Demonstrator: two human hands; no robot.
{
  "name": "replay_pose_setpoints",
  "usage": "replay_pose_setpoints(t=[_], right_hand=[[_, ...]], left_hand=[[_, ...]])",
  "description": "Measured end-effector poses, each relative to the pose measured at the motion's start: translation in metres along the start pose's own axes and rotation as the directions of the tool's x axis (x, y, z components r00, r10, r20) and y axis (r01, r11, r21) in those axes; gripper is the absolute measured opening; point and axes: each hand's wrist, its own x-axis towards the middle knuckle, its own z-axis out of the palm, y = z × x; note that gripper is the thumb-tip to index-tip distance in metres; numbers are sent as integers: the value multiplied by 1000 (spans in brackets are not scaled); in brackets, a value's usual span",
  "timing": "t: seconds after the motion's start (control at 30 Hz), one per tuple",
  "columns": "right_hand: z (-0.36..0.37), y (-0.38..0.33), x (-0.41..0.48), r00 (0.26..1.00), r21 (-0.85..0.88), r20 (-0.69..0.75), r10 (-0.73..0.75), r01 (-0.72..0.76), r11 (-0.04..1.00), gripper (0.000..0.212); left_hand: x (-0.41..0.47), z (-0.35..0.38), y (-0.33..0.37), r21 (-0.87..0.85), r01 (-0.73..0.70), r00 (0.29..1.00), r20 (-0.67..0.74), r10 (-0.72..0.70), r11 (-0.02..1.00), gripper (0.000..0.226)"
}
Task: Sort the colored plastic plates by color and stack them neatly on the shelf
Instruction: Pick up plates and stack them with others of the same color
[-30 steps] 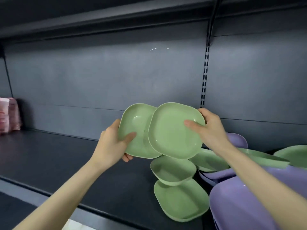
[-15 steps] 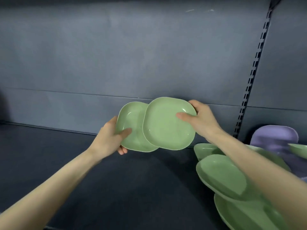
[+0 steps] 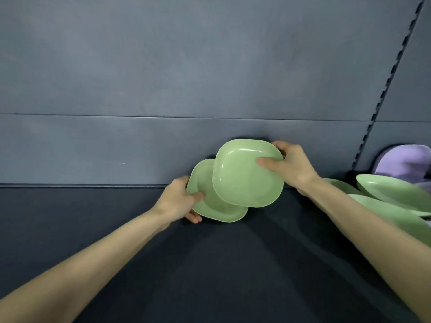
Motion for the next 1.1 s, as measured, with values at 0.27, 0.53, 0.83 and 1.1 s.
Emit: replay_pose_setpoints(t=[0.27, 0.53, 0.83, 1.1], right_hand=[[-18, 17, 8, 998, -87, -38, 58, -61, 994, 23], [-22, 29, 17, 999, -142, -4, 54, -54, 988, 20], [-2, 24, 19, 990, -38, 97, 104, -101, 994, 20], [23, 30, 20, 947, -371, 269, 172, -63, 926, 31]], left_hand=[[25, 26, -4, 250, -45, 999, 33, 37, 967, 12], [34, 31, 3, 516, 5, 1000, 18, -17, 857, 51], [43, 11, 22, -15, -80, 995, 49, 81, 997, 52], [50, 17, 10, 208, -95, 995, -2, 97, 974, 24]])
